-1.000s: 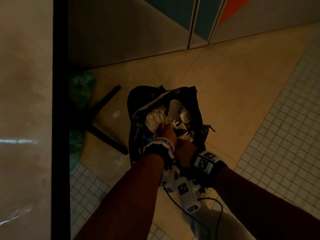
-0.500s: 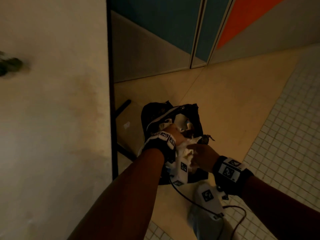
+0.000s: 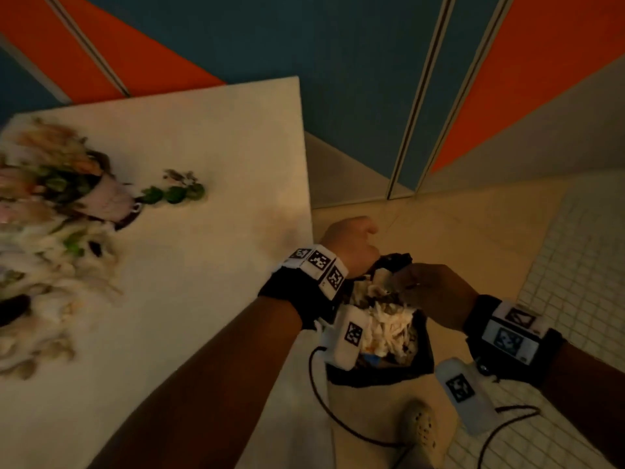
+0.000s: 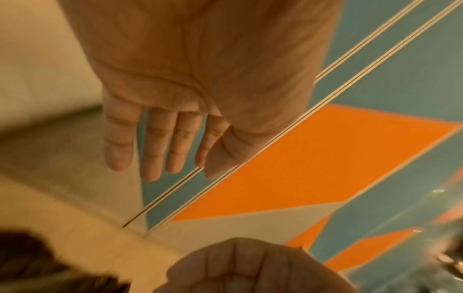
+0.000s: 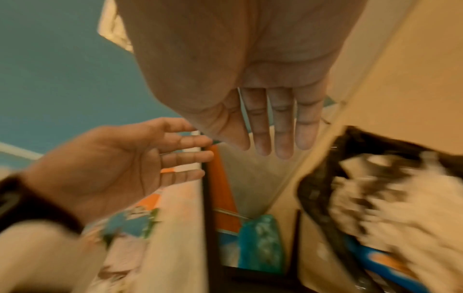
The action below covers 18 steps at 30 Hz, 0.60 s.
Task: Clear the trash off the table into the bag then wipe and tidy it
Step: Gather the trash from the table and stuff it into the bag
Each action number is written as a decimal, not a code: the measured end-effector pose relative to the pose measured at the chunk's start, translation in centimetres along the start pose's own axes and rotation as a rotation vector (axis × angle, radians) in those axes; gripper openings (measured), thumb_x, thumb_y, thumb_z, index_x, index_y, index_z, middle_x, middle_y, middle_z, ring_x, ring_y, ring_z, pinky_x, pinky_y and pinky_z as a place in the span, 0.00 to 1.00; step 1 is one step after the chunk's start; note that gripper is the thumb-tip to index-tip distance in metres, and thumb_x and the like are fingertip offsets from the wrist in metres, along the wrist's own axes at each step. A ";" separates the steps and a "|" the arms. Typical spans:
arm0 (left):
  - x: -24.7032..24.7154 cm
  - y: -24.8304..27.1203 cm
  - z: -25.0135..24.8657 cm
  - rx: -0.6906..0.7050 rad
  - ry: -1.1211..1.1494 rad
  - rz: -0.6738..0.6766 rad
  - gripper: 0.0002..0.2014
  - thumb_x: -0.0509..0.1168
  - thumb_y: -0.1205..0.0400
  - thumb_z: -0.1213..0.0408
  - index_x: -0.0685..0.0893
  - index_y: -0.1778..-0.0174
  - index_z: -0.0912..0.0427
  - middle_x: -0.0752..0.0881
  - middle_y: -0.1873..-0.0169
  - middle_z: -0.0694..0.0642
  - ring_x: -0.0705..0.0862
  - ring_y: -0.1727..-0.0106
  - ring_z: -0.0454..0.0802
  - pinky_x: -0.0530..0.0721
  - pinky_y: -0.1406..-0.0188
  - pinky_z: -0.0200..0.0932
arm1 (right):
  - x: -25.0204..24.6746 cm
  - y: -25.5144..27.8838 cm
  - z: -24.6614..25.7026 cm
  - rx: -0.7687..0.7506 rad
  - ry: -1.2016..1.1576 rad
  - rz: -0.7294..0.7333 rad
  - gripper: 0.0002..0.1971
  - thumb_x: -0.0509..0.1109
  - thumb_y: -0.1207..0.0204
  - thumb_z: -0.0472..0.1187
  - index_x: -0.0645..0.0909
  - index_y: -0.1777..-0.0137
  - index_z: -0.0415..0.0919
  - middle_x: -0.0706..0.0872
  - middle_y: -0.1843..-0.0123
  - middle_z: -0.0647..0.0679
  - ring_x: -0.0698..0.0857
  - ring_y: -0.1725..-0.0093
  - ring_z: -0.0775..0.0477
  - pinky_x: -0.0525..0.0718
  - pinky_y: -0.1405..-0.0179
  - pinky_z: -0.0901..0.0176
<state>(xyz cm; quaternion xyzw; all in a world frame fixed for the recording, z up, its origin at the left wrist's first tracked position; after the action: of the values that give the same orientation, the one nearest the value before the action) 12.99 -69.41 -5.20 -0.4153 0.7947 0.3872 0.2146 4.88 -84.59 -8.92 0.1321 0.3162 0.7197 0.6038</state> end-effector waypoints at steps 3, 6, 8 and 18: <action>-5.7 5.2 2.1 0.075 0.006 -0.098 0.20 0.67 0.22 0.65 0.79 0.33 0.53 0.82 0.36 0.53 0.81 0.37 0.50 0.77 0.35 0.40 | 3.2 2.3 5.0 -0.126 0.186 -0.006 0.07 0.66 0.21 0.28 0.81 0.47 0.36 0.83 0.53 0.49 0.81 0.57 0.49 0.76 0.53 0.55; -11.7 10.0 5.9 0.081 -0.021 -0.190 0.18 0.67 0.23 0.66 0.81 0.37 0.52 0.84 0.39 0.52 0.83 0.41 0.49 0.78 0.39 0.38 | 7.2 4.2 8.9 -0.228 0.227 0.012 0.06 0.66 0.21 0.28 0.81 0.48 0.37 0.84 0.52 0.42 0.83 0.56 0.46 0.77 0.52 0.55; -15.6 13.1 8.7 0.069 -0.044 -0.242 0.16 0.68 0.22 0.67 0.82 0.37 0.54 0.84 0.39 0.51 0.84 0.43 0.49 0.79 0.40 0.39 | 10.1 5.2 10.7 -0.274 0.282 0.018 0.06 0.68 0.21 0.30 0.81 0.46 0.37 0.85 0.45 0.38 0.84 0.46 0.40 0.81 0.45 0.50; -28.4 25.3 25.1 -0.230 -0.160 -0.512 0.11 0.68 0.22 0.66 0.86 0.44 0.57 0.87 0.45 0.54 0.83 0.46 0.51 0.75 0.45 0.39 | 22.0 4.8 16.4 -0.318 0.410 0.057 0.09 0.69 0.22 0.29 0.82 0.43 0.32 0.85 0.44 0.36 0.82 0.49 0.40 0.76 0.52 0.57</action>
<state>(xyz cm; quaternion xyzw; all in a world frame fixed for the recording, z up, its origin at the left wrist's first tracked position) 8.55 -26.46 9.44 -0.5922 0.5955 0.4395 0.3186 5.33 -59.09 2.37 -0.1042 0.3111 0.7888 0.5198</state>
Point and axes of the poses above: each hand's wrist, its own y-axis away from the middle knuckle, its own x-axis out of the palm, z = x × y, the point moved 3 cm from there along -y, towards the middle knuckle
